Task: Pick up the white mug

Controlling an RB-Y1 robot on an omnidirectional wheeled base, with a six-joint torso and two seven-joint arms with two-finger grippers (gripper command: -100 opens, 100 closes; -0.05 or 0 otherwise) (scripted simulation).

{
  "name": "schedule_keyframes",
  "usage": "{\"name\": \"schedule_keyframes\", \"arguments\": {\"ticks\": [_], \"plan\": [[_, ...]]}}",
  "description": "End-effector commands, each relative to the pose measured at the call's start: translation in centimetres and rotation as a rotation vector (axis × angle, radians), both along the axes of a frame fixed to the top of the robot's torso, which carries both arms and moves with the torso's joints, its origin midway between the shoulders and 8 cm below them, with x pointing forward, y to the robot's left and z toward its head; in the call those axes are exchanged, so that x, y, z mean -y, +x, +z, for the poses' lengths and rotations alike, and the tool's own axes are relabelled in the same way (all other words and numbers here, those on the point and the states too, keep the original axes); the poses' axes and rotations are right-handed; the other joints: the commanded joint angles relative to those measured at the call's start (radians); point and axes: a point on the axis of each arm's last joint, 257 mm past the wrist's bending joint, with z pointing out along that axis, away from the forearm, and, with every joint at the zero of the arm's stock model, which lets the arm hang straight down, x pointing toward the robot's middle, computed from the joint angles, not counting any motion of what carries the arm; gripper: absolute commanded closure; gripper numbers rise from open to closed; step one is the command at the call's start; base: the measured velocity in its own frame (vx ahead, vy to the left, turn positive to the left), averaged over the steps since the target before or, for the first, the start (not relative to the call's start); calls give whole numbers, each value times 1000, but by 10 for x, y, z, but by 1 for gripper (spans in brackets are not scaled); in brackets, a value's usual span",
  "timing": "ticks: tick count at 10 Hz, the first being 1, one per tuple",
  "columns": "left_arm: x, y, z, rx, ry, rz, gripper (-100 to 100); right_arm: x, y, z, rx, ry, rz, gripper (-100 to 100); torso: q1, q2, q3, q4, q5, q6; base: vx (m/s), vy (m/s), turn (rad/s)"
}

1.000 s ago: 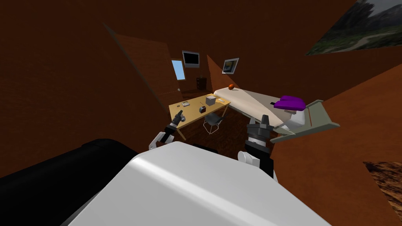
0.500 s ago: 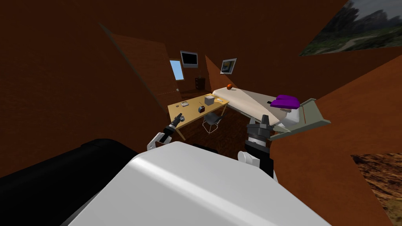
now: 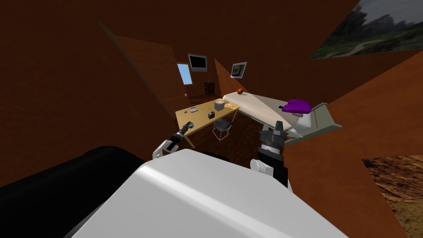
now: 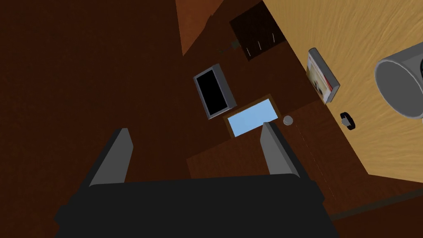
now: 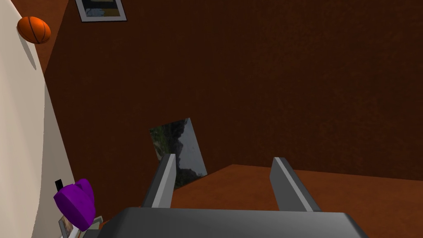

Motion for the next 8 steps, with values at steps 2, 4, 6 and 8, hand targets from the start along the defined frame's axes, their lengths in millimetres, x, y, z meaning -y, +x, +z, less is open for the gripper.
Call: {"name": "schedule_keyframes", "arguments": {"ticks": [2,4,6,8], "plan": [[-11,-5,-19,-38,1,9,-100,0,0,0,0,0,0,0,0,0,0,0,0,0,2,2,-19],[-25,-10,-39,-89,14,14,-100,0,0,0,0,0,0,0,0,0,0,0,0,0,8,5,-53],[-38,-15,-59,-140,24,18,-100,0,0,0,0,0,0,0,0,-1,-1,0,0,0,16,10,-50],[-51,-22,-78,-190,31,22,-100,0,0,0,0,0,0,0,1,-2,-1,0,0,0,26,15,-52]]}}
